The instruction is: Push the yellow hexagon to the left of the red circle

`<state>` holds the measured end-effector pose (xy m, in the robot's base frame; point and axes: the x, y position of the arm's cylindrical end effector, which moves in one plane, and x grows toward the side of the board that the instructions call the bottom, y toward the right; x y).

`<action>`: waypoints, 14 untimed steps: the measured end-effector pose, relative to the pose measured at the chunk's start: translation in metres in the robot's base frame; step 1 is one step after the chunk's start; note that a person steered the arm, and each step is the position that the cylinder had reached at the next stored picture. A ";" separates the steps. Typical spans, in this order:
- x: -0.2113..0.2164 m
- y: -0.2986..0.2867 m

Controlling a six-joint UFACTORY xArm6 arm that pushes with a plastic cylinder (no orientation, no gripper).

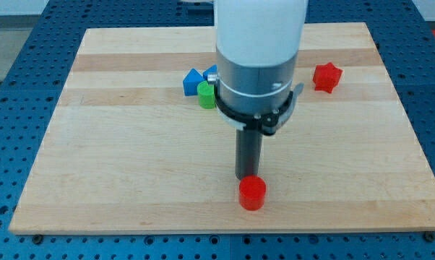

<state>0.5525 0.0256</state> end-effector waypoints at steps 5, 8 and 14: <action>-0.155 0.073; -0.119 -0.036; -0.050 -0.058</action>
<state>0.5026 -0.0323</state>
